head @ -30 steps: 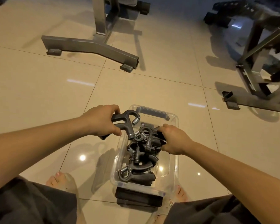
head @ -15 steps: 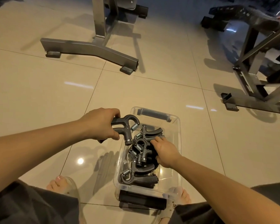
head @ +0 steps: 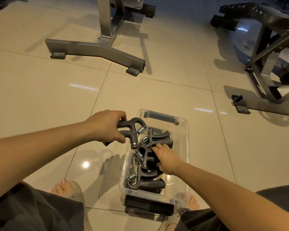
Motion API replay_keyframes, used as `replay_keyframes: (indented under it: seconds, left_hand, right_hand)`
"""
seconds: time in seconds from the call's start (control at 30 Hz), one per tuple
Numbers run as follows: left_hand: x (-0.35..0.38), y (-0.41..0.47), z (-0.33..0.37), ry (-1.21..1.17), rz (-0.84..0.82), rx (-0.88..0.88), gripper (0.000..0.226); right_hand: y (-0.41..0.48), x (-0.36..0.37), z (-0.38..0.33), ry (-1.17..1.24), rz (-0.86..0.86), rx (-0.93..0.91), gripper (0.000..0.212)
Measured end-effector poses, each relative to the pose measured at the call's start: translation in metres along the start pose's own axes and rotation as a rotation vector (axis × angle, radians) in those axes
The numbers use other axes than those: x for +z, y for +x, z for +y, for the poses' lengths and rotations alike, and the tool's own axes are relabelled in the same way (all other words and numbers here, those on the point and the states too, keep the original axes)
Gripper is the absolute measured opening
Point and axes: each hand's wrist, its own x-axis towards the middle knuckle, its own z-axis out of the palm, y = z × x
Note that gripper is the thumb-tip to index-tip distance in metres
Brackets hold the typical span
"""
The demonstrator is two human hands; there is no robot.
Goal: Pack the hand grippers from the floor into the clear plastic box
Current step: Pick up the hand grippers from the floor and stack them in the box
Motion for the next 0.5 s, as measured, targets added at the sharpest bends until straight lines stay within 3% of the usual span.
replay_keyframes:
  seconds: [0.5]
  left_hand:
    - [0.0,0.0055,0.0016,-0.014,-0.023,0.005,0.055]
  right_hand:
    - [0.001,-0.0053,-0.0055,-0.069,-0.017,0.036,0.069]
